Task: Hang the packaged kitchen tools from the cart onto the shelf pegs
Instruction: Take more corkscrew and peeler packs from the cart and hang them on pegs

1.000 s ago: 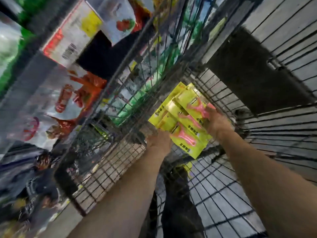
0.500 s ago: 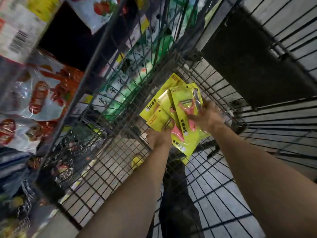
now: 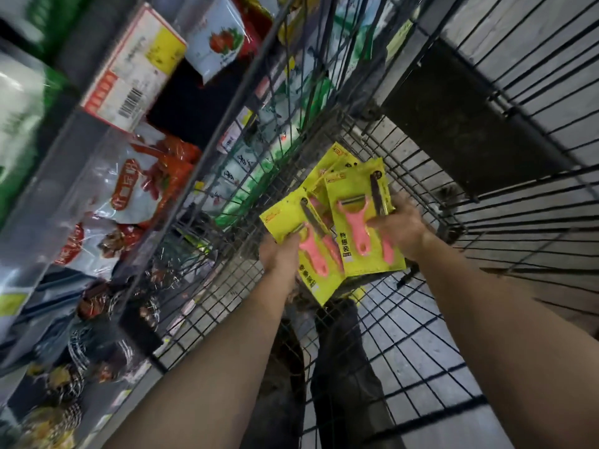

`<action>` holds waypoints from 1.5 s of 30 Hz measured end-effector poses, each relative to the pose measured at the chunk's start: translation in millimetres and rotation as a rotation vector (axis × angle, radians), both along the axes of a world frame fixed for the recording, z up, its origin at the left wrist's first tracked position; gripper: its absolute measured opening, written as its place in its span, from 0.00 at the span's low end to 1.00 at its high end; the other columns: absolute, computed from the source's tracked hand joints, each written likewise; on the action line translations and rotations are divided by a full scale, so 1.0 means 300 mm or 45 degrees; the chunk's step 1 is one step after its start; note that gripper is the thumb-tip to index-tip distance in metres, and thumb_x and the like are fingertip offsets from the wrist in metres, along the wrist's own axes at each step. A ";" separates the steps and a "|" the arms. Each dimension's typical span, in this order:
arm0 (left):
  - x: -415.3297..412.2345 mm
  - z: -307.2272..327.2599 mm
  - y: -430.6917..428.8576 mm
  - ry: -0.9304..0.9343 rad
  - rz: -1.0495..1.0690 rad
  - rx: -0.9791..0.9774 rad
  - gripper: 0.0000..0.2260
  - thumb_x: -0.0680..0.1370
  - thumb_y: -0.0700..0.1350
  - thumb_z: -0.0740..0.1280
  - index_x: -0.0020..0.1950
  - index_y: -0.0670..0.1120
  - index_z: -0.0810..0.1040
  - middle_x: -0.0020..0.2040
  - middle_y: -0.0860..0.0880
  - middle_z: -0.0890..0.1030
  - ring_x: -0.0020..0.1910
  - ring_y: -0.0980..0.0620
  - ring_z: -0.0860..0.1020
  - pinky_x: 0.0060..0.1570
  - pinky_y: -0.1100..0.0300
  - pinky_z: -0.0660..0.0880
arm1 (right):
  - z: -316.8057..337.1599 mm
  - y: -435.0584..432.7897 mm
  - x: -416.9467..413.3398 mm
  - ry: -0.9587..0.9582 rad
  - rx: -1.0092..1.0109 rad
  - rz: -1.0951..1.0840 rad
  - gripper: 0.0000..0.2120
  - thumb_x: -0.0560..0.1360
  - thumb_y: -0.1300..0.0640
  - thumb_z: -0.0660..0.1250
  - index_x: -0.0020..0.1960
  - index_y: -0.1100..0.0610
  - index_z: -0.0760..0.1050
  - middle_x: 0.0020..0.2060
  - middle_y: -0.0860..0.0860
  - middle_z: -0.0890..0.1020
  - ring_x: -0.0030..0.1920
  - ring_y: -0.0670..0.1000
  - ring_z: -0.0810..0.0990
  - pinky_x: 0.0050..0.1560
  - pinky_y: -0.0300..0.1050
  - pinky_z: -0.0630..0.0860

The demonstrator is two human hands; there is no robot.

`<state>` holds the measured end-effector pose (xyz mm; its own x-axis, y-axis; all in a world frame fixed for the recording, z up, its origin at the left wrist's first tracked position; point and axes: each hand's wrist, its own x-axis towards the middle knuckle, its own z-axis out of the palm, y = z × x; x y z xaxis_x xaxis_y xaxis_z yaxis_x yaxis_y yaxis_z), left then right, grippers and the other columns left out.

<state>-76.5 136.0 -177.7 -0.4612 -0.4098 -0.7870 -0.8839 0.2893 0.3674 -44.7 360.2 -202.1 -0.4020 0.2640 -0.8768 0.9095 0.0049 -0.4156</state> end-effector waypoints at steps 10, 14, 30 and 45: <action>-0.048 0.294 -0.126 0.112 -0.218 0.204 0.19 0.73 0.52 0.76 0.60 0.43 0.82 0.60 0.43 0.83 0.55 0.44 0.81 0.55 0.54 0.77 | 0.341 -0.128 0.061 0.127 0.019 -0.240 0.23 0.67 0.43 0.78 0.57 0.51 0.79 0.51 0.53 0.86 0.51 0.56 0.85 0.55 0.59 0.82; -0.054 0.438 -0.185 0.196 -0.346 0.306 0.04 0.76 0.47 0.76 0.45 0.50 0.82 0.43 0.52 0.84 0.42 0.51 0.82 0.40 0.62 0.75 | 0.514 -0.198 0.108 0.217 0.122 -0.333 0.12 0.70 0.51 0.75 0.50 0.56 0.82 0.45 0.57 0.87 0.43 0.56 0.85 0.48 0.61 0.84; 0.016 1.041 -0.510 0.613 -0.516 0.423 0.05 0.77 0.42 0.73 0.43 0.51 0.85 0.45 0.51 0.86 0.45 0.48 0.83 0.49 0.52 0.79 | 1.139 -0.415 0.231 0.621 0.168 -0.270 0.11 0.73 0.54 0.75 0.54 0.54 0.82 0.48 0.53 0.87 0.50 0.57 0.86 0.55 0.62 0.82; 0.646 1.413 -1.026 0.897 -0.132 0.125 0.03 0.76 0.41 0.73 0.46 0.49 0.84 0.45 0.51 0.85 0.43 0.52 0.81 0.43 0.58 0.76 | 1.440 -0.846 0.461 0.963 -0.040 0.264 0.05 0.75 0.60 0.74 0.41 0.54 0.80 0.39 0.53 0.84 0.42 0.56 0.83 0.43 0.49 0.79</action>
